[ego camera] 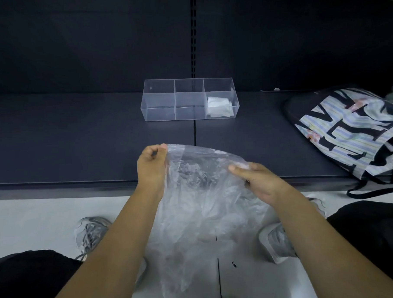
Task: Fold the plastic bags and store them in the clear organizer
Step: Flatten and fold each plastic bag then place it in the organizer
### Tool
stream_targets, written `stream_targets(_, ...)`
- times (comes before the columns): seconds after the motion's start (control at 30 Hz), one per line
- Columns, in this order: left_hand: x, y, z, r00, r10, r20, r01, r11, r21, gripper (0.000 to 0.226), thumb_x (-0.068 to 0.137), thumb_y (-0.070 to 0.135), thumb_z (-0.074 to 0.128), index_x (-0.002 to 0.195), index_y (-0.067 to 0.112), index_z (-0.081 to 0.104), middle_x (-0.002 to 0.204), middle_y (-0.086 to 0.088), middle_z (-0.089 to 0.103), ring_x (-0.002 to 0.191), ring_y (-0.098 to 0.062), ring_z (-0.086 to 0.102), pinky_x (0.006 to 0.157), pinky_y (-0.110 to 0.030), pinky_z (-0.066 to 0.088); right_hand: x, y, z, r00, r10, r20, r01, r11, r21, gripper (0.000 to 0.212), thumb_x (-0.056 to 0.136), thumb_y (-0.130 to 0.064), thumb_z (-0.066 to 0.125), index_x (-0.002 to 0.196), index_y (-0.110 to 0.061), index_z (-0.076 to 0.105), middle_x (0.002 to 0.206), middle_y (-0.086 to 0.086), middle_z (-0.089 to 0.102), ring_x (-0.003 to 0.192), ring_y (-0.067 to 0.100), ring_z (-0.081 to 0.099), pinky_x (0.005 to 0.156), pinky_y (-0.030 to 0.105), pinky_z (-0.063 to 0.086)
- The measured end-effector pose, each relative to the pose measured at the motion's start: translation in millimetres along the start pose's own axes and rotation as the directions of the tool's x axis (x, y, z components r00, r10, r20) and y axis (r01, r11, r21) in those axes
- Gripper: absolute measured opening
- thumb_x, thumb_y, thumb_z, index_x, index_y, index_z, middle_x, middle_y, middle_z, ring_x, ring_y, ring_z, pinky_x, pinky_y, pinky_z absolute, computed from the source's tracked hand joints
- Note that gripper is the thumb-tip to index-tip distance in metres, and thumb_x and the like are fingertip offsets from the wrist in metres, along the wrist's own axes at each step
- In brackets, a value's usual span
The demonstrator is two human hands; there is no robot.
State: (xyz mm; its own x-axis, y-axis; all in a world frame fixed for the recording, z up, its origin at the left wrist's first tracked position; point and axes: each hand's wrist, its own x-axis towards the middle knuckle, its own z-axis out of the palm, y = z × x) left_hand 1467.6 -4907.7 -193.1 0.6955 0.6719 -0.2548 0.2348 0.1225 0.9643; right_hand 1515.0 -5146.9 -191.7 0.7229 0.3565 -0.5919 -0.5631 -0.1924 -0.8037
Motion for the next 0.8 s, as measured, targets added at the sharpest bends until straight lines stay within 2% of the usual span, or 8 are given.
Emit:
stream_targets(0.1, 8.1, -8.6, -6.0, 0.998, -0.033, -0.058, 0.034, 0.999, 0.015, 0.021, 0.095, 0.022, 0.058, 0.075, 0.016, 0.056, 0.066, 0.005, 0.054, 0.056, -0.004, 0.048, 0.054, -0.012, 0.046, 12.9, 6.5, -0.2, 0.990, -0.018, -0.140, 0.035, 0.992, 0.118, 0.019, 0.084, -0.026, 0.071, 0.092, -0.009, 0.069, 0.081, 0.002, 0.073, 0.074, 0.016, 0.067, 0.061, 0.024, 0.052)
stream_targets(0.23, 21.5, -16.9, -14.1, 0.993, -0.029, -0.118, 0.052, 0.978, 0.203, 0.022, 0.095, 0.016, 0.058, 0.075, 0.009, 0.053, 0.074, -0.006, 0.056, 0.064, -0.010, 0.056, 0.069, -0.022, 0.051, 26.9, -5.3, 0.5, 0.954, -0.187, -0.234, 0.185, 0.982, -0.030, 0.026, 0.089, -0.024, 0.067, 0.066, -0.016, 0.059, 0.047, -0.010, 0.051, 0.040, 0.004, 0.043, 0.040, 0.018, 0.037)
stream_targets(0.3, 28.9, -17.4, -12.5, 0.992, 0.080, -0.094, -0.014, 0.829, 0.559, 0.027, 0.092, 0.029, 0.062, 0.097, 0.003, 0.060, 0.104, -0.013, 0.062, 0.101, -0.023, 0.059, 0.094, -0.036, 0.046, 34.7, -15.5, 3.2, 0.940, -0.272, -0.206, 0.246, 0.959, -0.141, 0.022, 0.088, -0.026, 0.068, 0.069, -0.017, 0.064, 0.050, -0.012, 0.053, 0.043, 0.002, 0.043, 0.040, 0.016, 0.035)
stream_targets(0.37, 34.4, -7.1, -1.8, 0.984, 0.151, 0.090, -0.173, 0.733, 0.658, 0.052, 0.087, 0.046, 0.063, 0.122, 0.008, 0.057, 0.130, -0.009, 0.053, 0.124, -0.027, 0.046, 0.102, -0.037, 0.035, 42.9, -27.9, 9.0, 0.945, -0.311, -0.106, 0.290, 0.941, -0.175, 0.013, 0.087, -0.025, 0.069, 0.077, -0.017, 0.069, 0.063, -0.008, 0.065, 0.056, 0.005, 0.056, 0.052, 0.017, 0.045)
stream_targets(0.43, 38.2, 11.1, 18.3, 0.932, -0.032, 0.360, -0.187, 0.810, 0.556, 0.066, 0.079, 0.063, 0.061, 0.129, 0.020, 0.056, 0.134, 0.002, 0.052, 0.123, -0.018, 0.048, 0.101, -0.032, 0.038, 53.7, -40.0, 15.9, 0.950, -0.311, 0.026, 0.310, 0.935, -0.170, 0.009, 0.087, -0.022, 0.070, 0.080, -0.015, 0.070, 0.073, -0.003, 0.070, 0.066, 0.007, 0.063, 0.063, 0.018, 0.051)
stream_targets(0.5, 40.7, 30.3, 37.1, 0.763, -0.327, 0.557, 0.015, 0.871, 0.491, 0.070, 0.067, 0.072, 0.063, 0.121, 0.027, 0.063, 0.127, 0.006, 0.061, 0.116, -0.014, 0.056, 0.100, -0.033, 0.042, 63.5, -53.3, 21.3, 0.947, -0.292, 0.136, 0.313, 0.934, -0.174, 0.008, 0.087, -0.019, 0.069, 0.082, -0.013, 0.070, 0.081, 0.006, 0.072, 0.073, 0.013, 0.066, 0.070, 0.023, 0.054)
stream_targets(0.57, 53.3, 35.7, 49.0, 0.654, -0.428, 0.623, 0.183, 0.890, 0.419, 0.057, 0.070, 0.054, 0.072, 0.114, 0.018, 0.068, 0.117, -0.002, 0.069, 0.112, -0.018, 0.061, 0.101, -0.035, 0.046, 74.7, -66.1, 19.3, 0.942, -0.280, 0.183, 0.317, 0.924, -0.216, 0.009, 0.088, -0.019, 0.068, 0.083, -0.011, 0.070, 0.083, 0.008, 0.072, 0.075, 0.014, 0.067, 0.072, 0.024, 0.055)
stream_targets(0.8, 107.1, 13.0, 51.2, 0.865, -0.373, 0.335, 0.381, 0.923, 0.045, 0.017, 0.082, 0.018, 0.074, 0.096, 0.011, 0.069, 0.086, -0.002, 0.071, 0.071, -0.011, 0.069, 0.067, -0.020, 0.055, 106.8, -72.0, -44.8, 0.943, -0.297, -0.153, 0.220, 0.897, -0.382, 0.020, 0.089, -0.019, 0.067, 0.071, -0.011, 0.065, 0.066, 0.005, 0.060, 0.055, 0.005, 0.055, 0.057, 0.020, 0.047)
